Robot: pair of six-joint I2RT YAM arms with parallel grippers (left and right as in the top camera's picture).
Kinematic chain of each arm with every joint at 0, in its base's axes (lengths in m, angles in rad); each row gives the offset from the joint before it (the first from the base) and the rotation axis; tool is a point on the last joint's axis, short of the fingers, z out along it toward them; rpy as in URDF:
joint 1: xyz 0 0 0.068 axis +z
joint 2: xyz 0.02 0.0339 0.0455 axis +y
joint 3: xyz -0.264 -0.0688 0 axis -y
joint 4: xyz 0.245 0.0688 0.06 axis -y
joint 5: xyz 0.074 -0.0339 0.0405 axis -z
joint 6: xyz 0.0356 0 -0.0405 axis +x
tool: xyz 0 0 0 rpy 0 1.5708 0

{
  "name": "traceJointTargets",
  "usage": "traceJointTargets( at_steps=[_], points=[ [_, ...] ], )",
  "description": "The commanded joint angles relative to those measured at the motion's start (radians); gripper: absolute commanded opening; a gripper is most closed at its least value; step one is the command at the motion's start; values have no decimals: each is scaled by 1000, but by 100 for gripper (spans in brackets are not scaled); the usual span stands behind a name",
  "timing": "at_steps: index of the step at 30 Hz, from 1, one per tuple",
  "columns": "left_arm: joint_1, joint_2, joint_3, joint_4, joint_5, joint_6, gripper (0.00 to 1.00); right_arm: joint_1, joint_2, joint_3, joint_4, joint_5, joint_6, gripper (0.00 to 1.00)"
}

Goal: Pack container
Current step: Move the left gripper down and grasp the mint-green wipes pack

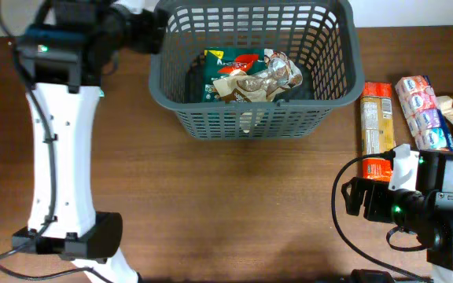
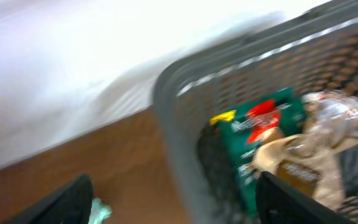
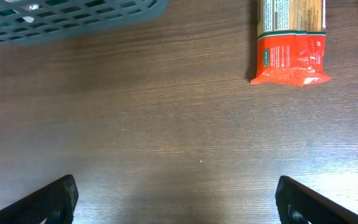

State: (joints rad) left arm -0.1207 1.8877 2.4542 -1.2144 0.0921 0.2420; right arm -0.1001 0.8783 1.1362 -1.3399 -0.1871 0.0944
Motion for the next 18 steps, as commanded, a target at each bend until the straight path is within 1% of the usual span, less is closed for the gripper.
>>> traceJointTargets(
  at_steps=[1,4,5,7,9,10,13,15,18],
  points=[
    [93,38,-32,-18,-11,19,78,8,-2,12,0,-16,0,99],
    [154,71,-50,-20,-11,48,78,8,-2,12,0,-16,0,99],
    [193,110,-54,-31,-11,81,78,8,-2,12,-2,-16,0,100],
    [217,151,-56,-40,-12,113,77,8,-2,12,-5,-16,0,99],
    [235,198,-60,-44,-25,119,77,8,-2,12,-7,-16,0,99],
    [246,246,-61,-53,-79,120,76,8,-2,12,-8,-16,0,99],
    [263,316,-62,-79,-199,126,76,8,-2,12,-8,-16,0,99],
    [275,362,-62,-93,-234,169,76,8,-1,12,-8,-16,0,99],
    [296,407,-62,-104,-239,224,75,8,-1,12,-15,-16,0,99]
  ],
)
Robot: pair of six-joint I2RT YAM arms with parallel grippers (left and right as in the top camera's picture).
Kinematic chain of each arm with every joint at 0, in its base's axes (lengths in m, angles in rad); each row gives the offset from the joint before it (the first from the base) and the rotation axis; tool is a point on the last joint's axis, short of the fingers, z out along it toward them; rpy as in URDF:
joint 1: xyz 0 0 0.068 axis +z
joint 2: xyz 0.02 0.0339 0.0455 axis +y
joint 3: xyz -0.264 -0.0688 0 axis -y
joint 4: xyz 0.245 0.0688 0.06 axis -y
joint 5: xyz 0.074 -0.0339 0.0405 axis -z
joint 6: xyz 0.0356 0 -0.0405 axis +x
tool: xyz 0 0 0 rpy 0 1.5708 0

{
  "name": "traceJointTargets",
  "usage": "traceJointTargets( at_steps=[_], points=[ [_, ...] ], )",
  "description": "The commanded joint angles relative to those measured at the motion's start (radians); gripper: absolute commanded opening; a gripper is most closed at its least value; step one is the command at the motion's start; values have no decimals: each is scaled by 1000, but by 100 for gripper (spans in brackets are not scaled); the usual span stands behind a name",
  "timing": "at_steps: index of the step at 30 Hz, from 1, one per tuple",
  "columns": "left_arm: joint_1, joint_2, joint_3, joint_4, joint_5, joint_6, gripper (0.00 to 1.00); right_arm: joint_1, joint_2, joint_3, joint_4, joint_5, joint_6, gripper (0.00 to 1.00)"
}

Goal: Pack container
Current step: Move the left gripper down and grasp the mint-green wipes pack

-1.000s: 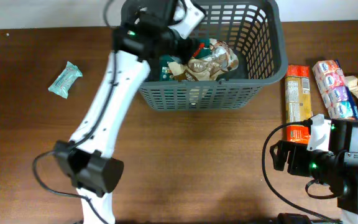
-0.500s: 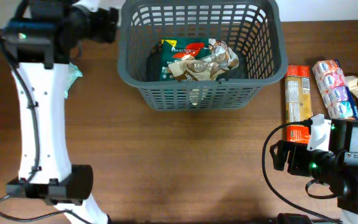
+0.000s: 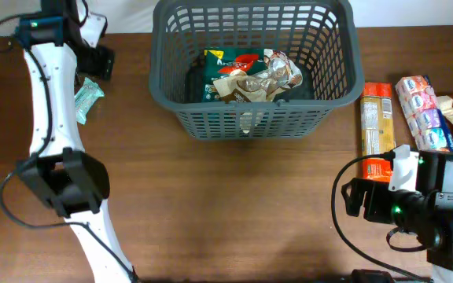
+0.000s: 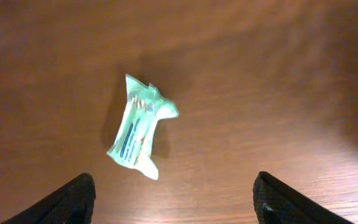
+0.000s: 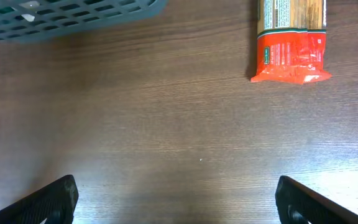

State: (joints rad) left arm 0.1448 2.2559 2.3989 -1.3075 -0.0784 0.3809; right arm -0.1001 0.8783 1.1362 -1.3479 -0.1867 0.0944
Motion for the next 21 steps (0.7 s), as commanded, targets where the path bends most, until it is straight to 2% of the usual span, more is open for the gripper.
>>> traceJointTargets(
  at_steps=[1,8,12,21],
  points=[
    [39,54,-6,-11,-69,97,75,8,-1,12,-9,-16,0,99],
    [144,96,-7,-6,-58,206,75,8,-2,12,-22,-16,1,99],
    [195,103,-9,-4,46,301,69,8,-2,12,-39,-16,1,99],
    [197,177,-12,20,91,347,68,8,-1,12,-61,-17,49,99]
  ],
)
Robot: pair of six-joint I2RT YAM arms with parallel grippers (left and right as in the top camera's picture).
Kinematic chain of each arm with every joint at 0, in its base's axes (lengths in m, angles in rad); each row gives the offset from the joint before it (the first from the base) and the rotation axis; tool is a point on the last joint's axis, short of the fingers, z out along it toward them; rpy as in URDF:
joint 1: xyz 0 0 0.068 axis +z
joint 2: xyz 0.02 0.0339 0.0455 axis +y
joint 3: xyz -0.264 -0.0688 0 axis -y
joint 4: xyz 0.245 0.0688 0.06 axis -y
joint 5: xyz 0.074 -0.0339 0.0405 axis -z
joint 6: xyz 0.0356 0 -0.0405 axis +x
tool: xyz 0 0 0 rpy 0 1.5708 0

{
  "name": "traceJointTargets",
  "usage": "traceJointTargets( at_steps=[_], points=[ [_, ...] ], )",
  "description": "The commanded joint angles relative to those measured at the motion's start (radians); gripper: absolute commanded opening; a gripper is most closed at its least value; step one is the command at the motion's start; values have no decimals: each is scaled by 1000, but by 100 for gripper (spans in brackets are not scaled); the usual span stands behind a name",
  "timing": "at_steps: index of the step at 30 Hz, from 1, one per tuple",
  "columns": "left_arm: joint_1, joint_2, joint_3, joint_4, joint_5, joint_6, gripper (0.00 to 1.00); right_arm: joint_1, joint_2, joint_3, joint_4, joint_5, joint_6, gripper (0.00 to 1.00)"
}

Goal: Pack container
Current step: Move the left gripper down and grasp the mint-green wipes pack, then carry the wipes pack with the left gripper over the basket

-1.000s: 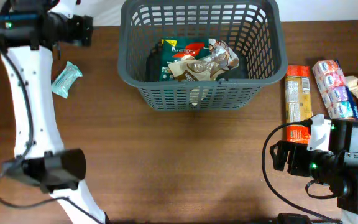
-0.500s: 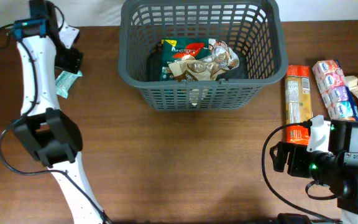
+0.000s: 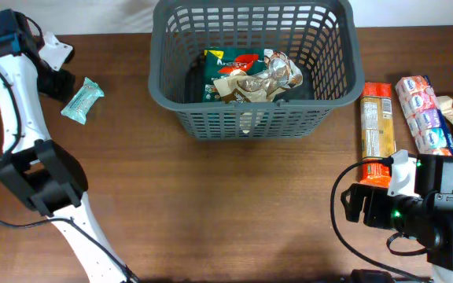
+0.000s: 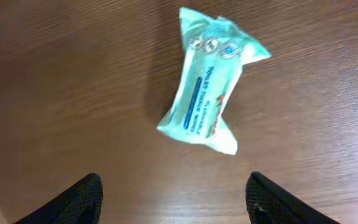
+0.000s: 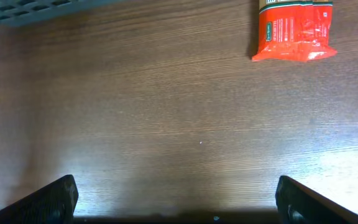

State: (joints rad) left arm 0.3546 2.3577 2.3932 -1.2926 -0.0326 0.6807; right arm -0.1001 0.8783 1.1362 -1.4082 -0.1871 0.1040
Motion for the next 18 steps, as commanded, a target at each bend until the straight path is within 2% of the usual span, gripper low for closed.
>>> traceJointTargets(
  at_steps=[1,14,18],
  points=[
    [-18,100,-6,5,51,45,68,8,-2,12,-1,-26,44,99],
    [-26,255,-6,44,57,-45,67,8,-2,12,-2,-39,63,99],
    [-29,274,-6,47,64,-61,61,8,-2,12,-3,-42,63,99]
  ],
)
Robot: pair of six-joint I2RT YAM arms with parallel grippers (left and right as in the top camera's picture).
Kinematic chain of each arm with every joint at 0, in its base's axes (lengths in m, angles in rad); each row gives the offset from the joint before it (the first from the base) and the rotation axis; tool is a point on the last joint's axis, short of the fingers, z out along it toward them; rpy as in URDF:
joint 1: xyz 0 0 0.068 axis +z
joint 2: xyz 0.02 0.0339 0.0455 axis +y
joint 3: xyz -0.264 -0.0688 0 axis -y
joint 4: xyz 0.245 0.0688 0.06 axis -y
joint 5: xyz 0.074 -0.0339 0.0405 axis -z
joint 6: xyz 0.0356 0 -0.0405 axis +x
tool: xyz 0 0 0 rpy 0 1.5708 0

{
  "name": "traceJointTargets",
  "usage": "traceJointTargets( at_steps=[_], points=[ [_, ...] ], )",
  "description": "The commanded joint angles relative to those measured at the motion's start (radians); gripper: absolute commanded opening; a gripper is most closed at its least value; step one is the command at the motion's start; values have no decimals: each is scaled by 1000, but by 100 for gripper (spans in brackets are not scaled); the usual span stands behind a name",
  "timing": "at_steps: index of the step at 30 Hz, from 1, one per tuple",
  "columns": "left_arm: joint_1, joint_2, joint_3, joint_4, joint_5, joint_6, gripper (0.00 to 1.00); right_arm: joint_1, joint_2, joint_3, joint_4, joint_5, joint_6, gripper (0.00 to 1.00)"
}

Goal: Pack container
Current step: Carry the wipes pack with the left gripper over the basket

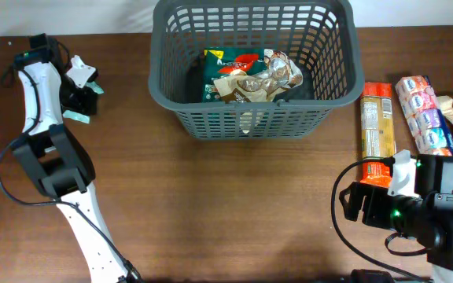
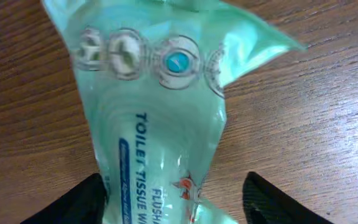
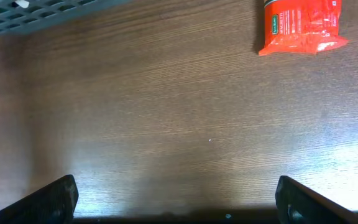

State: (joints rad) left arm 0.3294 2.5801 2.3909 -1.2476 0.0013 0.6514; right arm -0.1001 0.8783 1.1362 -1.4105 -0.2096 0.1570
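A pale green pack of flushable toilet tissue wipes (image 2: 154,124) lies on the brown table and fills the left wrist view. My left gripper (image 2: 176,208) is open and low over it, one finger on each side of the pack; overhead, the left gripper (image 1: 81,93) hides nearly all of the pack, left of the grey basket (image 1: 333,43). The basket holds a green packet (image 1: 225,67) and a crumpled brown wrapper (image 1: 262,79). My right gripper (image 3: 178,202) is open over bare wood at the front right.
An orange-ended pasta pack (image 1: 377,118) lies right of the basket; its end shows as the pasta pack (image 3: 300,25) in the right wrist view. A pink and blue tissue pack (image 1: 423,110) and a crumpled brown bag lie at the far right.
My left gripper has come down over the green wipes pack, which now fills its view between the open fingers. The right gripper has shifted slightly; the pasta pack sits further up its view.
My left gripper was first beside the basket's left rim. It then stood over the table left of the basket with the wipes pack small in its view, then closer over the pack. Now its open fingers straddle the pack. The right arm barely moved.
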Motion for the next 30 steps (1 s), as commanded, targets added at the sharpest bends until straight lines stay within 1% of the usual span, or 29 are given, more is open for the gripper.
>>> traceJointTargets(
  at_steps=[1,3,4,6,7,11,14,17,21,23,27,30],
  points=[
    [-6,54,-4,1,34,-32,54,8,-2,12,0,-20,10,99],
    [-6,56,-4,1,34,-37,26,8,-2,12,0,-20,10,99],
    [-6,56,-4,2,33,-39,16,8,-2,12,0,-21,10,99],
    [-6,56,-4,1,33,-40,5,8,-2,12,0,-25,10,99],
    [-6,56,-4,0,32,-50,2,8,-2,12,0,-27,10,99],
    [-6,54,8,-21,33,-122,2,8,-2,12,0,-27,10,99],
    [-7,51,69,-98,34,-143,2,8,-2,12,0,-27,10,99],
    [-9,40,203,-206,36,-147,2,8,-2,12,0,-27,10,99],
    [-9,0,430,-309,54,-237,2,8,-2,12,1,-27,10,99],
    [-9,-30,547,-349,132,-252,2,8,-2,12,1,-27,10,99],
    [-16,-100,753,-388,346,-258,2,8,-2,12,1,-27,21,99],
    [-31,-216,747,-356,467,-258,2,8,-2,12,4,-27,26,99]
  ],
)
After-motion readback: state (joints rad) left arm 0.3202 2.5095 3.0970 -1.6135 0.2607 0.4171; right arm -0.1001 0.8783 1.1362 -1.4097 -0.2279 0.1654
